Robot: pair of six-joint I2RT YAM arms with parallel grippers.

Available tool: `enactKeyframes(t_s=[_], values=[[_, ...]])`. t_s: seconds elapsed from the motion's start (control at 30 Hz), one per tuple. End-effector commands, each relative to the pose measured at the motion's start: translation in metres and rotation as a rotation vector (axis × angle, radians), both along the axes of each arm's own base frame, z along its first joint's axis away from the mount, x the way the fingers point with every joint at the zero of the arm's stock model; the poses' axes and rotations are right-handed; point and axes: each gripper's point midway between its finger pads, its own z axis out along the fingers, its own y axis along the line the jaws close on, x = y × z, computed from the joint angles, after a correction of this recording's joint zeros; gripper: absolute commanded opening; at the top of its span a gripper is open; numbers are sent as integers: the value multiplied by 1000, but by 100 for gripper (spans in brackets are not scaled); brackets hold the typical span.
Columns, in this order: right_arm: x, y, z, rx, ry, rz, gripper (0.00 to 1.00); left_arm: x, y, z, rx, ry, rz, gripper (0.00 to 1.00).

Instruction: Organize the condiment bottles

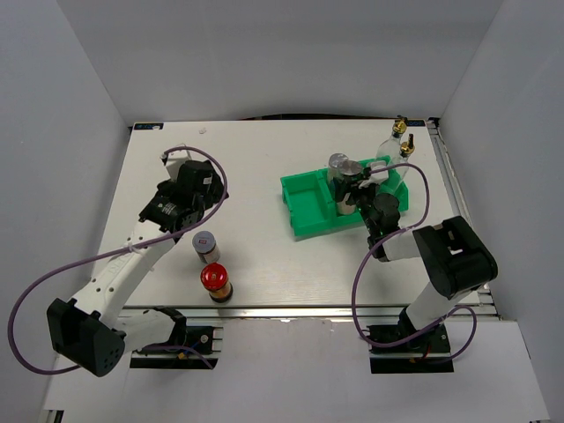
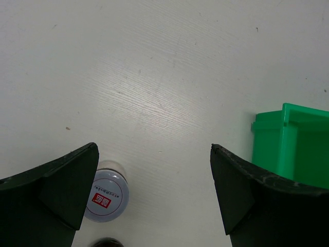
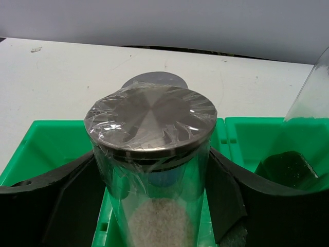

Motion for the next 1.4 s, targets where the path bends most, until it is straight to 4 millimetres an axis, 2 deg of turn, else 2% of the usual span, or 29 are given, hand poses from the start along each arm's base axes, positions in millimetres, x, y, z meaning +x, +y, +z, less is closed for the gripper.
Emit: enactKeyframes(t_s=[0.0, 0.4, 0.47, 0.5, 0.6, 0.77, 0.8, 1.13, 1.17, 1.2, 1.27, 1.33, 1.37], values=[[7, -2, 66, 97, -233, -20, 51, -4, 7, 13, -6, -32, 22, 98], [8, -4, 74, 124, -322, -31, 49, -5, 9, 15, -6, -41, 29, 98], [6, -5, 74, 126, -323, -34, 55, -5, 8, 16, -11, -45, 30, 98], [4, -5, 76, 129, -330, -34, 61, -5, 8, 14, -9, -42, 29, 98], [-1, -9, 75, 130, -325, -48, 73, -5, 7, 15, -16, -48, 24, 98], [-11, -14, 76, 119, -324, -60, 84, -5, 4, 13, -26, -43, 12, 98], [-13, -14, 77, 120, -322, -60, 89, -5, 4, 13, -28, -42, 9, 98], [-30, -10, 64, 91, -206, -51, 89, -10, 4, 8, -29, -27, -2, 98], [-33, -15, 72, 111, -209, -77, 89, -12, 5, 8, -28, -26, 1, 98], [-35, -15, 64, 118, -163, -80, 90, -13, 7, 9, -26, -31, 12, 98], [-44, -15, 70, 137, -154, -75, 89, -16, 12, 7, -14, -31, 27, 98], [-51, -13, 58, 125, -85, -70, 89, -19, 19, 4, 12, -17, 55, 98], [-57, -14, 67, 137, -90, -74, 89, -21, 21, 2, 21, -10, 62, 98]])
